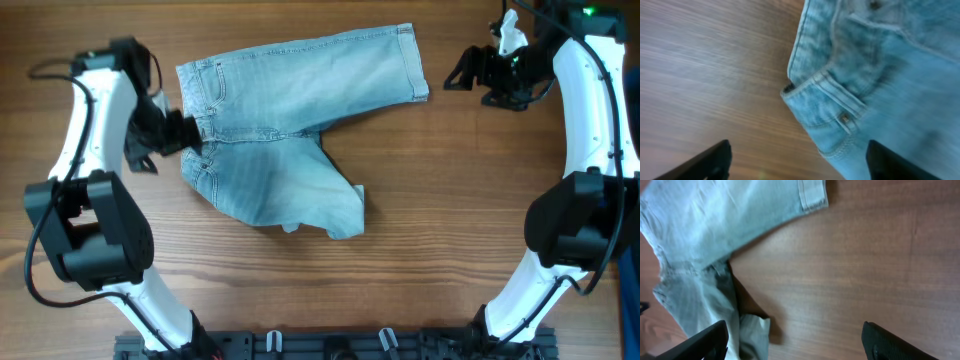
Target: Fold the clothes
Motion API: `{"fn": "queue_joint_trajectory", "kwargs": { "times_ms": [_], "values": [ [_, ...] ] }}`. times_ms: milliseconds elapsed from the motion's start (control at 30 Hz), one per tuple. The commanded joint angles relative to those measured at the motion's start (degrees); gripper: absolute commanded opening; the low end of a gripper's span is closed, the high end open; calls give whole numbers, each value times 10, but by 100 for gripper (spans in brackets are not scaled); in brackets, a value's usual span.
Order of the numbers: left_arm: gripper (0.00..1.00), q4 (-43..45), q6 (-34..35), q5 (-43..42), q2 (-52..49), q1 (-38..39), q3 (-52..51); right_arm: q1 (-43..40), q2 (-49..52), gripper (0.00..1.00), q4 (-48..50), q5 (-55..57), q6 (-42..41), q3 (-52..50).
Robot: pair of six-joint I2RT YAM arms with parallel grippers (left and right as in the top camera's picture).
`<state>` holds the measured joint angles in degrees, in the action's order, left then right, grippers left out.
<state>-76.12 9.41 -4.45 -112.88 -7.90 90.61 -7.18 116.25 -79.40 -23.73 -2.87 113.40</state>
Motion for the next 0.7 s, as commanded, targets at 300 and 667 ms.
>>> {"fn": "queue_joint_trajectory", "kwargs": {
  "times_ms": [300, 667],
  "values": [
    [4, 103, -59, -96, 17, -2, -115, 18, -16, 85, -9, 10, 27, 5],
    [6, 4, 9, -10, 50, -68, 13, 67, -14, 85, 3, 10, 57, -104]
  ]
}}
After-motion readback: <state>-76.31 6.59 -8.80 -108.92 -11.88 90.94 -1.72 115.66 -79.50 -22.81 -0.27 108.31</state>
